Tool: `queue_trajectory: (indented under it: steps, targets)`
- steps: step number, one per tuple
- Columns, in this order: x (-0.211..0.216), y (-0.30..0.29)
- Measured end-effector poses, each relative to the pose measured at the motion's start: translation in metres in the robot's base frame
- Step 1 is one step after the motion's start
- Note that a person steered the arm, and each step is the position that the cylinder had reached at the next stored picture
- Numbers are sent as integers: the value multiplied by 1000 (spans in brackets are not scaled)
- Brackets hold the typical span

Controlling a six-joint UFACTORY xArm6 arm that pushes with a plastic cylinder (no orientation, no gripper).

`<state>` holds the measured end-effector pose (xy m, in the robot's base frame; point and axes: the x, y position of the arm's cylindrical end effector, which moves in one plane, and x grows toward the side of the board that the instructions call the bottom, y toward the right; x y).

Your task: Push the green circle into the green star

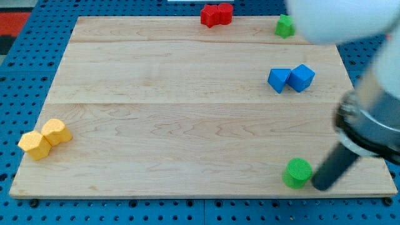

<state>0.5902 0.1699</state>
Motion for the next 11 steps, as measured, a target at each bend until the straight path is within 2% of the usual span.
queue_trajectory:
  steps: [1, 2, 3, 4, 5, 6, 7, 9, 10, 11]
  targets:
    - [-21, -47]
    - [21, -38]
    - [23, -94]
    - [-38, -87]
    - [-82, -91]
    - [-17, -115]
    - [-27, -185]
    - [-124, -189]
    - [-63, -214]
    - [-19, -225]
